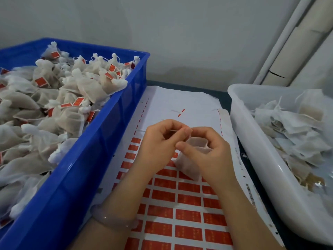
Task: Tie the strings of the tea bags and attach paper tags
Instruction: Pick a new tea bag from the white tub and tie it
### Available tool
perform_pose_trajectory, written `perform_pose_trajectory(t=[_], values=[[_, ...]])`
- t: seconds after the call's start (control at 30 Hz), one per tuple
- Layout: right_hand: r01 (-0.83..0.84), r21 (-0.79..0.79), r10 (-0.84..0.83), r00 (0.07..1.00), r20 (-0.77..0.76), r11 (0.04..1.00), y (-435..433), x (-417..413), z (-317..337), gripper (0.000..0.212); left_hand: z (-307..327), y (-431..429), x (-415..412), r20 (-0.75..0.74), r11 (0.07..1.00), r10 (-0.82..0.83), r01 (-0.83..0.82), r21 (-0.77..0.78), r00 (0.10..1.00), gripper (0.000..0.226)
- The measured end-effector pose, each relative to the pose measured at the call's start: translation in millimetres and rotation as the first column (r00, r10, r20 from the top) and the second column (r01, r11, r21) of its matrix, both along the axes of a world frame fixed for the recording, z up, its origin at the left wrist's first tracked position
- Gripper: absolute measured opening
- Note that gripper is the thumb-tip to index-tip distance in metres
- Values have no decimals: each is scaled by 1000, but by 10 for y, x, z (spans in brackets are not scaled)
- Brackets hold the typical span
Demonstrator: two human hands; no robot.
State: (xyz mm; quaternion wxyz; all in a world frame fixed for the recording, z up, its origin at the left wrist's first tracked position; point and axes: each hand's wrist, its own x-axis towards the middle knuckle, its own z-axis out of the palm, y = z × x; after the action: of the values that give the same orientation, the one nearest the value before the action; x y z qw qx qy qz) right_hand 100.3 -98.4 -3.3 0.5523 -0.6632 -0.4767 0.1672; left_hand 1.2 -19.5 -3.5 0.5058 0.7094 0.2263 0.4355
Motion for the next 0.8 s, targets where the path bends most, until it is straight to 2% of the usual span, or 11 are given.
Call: perform_pose_trajectory(t=[0.1,0.33,0.53,0.6,0.67,0.7,0.77,0.8], values=[[42,112,-43,999,7,993,-5,9,-3,13,8,31,-23,12,1000,27,-27,-3,1000,11],[67,133,-88,983,162,989,25,45,-67,20,23,22,-20,-36,989,140,-138,54,989,14],[95,138,-137,929,343,986,7,146,-83,23,71,86,-77,-31,937,346,-347,-50,938,17],[96,139,-143,913,382,986,17,144,-92,15,116,78,-95,-9,935,347,-347,-68,938,17],[113,142,-165,879,448,983,27,142,-101,2,168,64,-153,44,979,188,-184,-85,981,17],[122,160,-185,858,479,980,28,143,-106,2,191,38,-180,73,997,31,-26,-73,997,17],[127,204,-211,857,470,971,9,135,-106,8,229,-18,-224,130,955,-290,295,-25,948,16],[135,214,-217,880,422,967,-3,121,-99,15,225,-20,-235,187,932,-351,361,-18,917,17]])
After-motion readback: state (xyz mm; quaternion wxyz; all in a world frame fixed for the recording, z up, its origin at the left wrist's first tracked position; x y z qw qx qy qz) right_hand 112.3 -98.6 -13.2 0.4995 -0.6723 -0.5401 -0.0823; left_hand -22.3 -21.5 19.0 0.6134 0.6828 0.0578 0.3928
